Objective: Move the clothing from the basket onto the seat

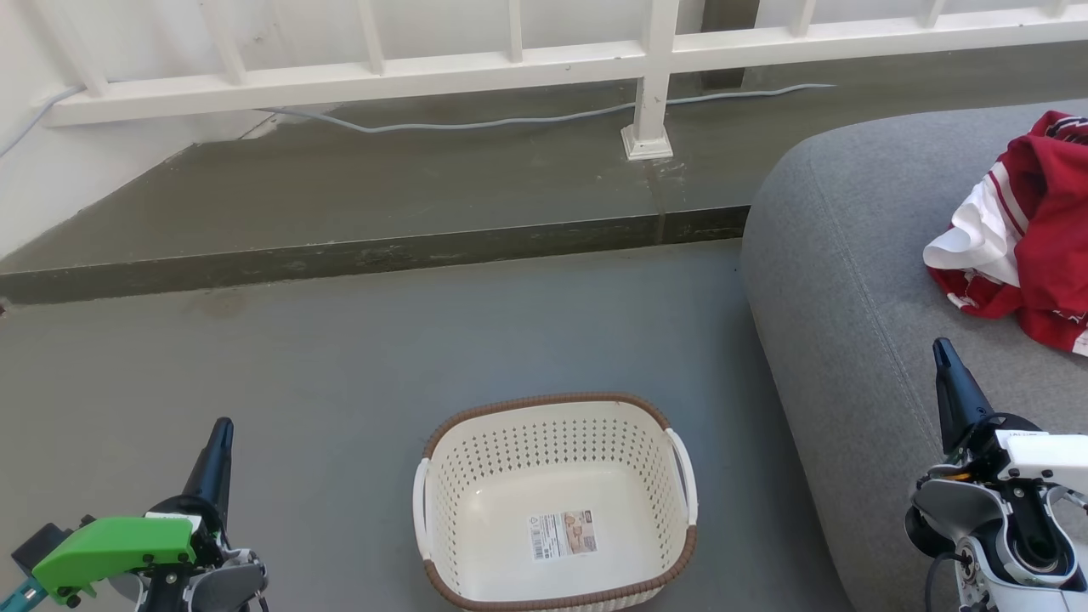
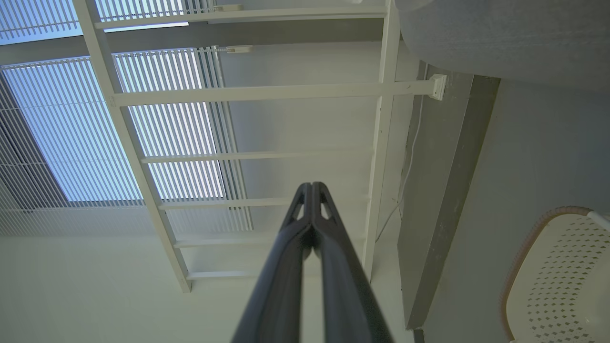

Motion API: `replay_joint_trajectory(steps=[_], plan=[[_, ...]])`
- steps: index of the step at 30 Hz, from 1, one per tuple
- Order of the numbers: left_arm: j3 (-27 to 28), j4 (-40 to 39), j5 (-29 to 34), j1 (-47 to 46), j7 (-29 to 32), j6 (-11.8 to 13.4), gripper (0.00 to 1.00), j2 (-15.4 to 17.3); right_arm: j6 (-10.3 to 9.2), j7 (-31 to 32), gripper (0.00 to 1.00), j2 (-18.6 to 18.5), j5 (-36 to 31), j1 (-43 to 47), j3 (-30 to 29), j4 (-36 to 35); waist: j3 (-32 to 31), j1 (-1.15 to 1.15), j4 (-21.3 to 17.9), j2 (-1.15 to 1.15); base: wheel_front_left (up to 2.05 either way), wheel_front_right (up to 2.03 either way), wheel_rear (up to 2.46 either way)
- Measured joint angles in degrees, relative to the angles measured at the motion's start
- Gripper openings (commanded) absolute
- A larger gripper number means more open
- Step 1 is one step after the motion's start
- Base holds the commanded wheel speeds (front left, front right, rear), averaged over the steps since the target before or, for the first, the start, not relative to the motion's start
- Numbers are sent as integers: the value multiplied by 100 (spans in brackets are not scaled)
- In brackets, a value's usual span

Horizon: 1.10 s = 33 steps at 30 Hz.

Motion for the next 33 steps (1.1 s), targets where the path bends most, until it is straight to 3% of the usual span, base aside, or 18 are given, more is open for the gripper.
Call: replay_joint_trajectory(steps=[33], plan=[[36, 10, 0, -3, 1, -1, 0, -7, 0, 0, 0, 3, 0, 0, -5, 0, 0, 0, 0, 0, 0, 0, 0]])
